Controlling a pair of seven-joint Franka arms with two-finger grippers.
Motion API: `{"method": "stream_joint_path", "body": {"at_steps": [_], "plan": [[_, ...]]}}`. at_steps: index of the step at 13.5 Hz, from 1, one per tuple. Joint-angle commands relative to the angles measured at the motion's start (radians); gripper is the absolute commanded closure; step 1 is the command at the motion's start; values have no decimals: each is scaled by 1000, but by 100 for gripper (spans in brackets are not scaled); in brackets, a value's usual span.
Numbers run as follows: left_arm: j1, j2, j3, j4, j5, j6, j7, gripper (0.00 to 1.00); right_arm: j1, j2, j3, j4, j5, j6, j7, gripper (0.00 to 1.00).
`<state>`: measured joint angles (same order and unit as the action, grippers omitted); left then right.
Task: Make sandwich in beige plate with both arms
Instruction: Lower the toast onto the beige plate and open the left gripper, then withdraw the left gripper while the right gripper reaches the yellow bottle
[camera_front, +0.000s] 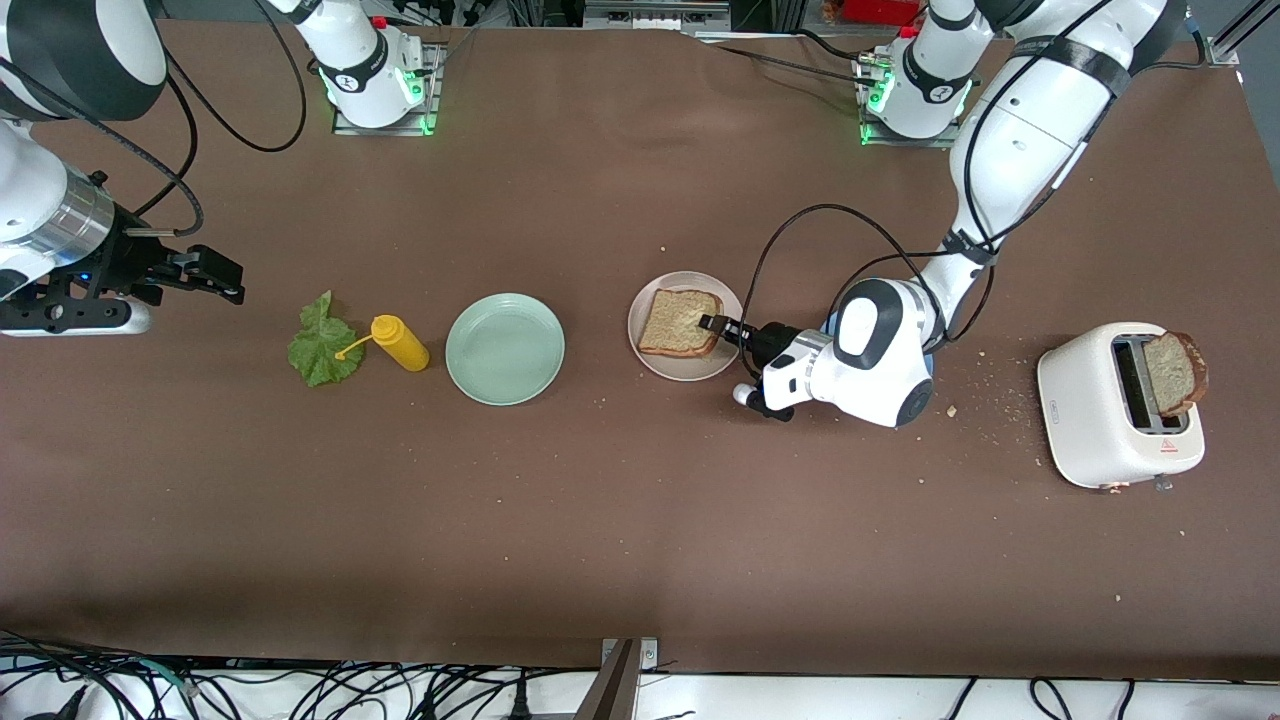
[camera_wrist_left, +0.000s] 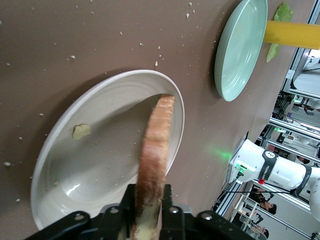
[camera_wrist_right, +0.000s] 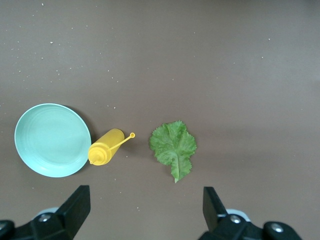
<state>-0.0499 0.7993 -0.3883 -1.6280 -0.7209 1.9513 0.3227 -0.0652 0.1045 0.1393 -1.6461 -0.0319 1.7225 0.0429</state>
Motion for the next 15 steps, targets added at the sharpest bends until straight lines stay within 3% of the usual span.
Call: {"method": "stream_joint_path", "body": {"at_steps": [1, 3, 9, 11, 13, 15], "plan": [[8, -43, 0, -15, -20, 3, 13, 0, 2, 7, 3, 19, 14, -14, -12, 0], [13, -92, 9, -12, 7, -31, 13, 0, 11, 12, 8, 19, 12, -14, -15, 0], [54, -235, 13, 3, 335, -67, -71, 0, 47, 27, 13, 23, 35, -43, -28, 0], [94, -281, 14, 28, 427, -124, -86, 0, 44, 26, 2, 25, 142, -87, -226, 0], [137, -305, 14, 74, 553, -179, -86, 0, 38, 32, -77, 23, 264, -106, -531, 0], [156, -331, 14, 103, 653, -189, -86, 0, 32, 43, -138, 22, 332, -168, -708, 0]]}}
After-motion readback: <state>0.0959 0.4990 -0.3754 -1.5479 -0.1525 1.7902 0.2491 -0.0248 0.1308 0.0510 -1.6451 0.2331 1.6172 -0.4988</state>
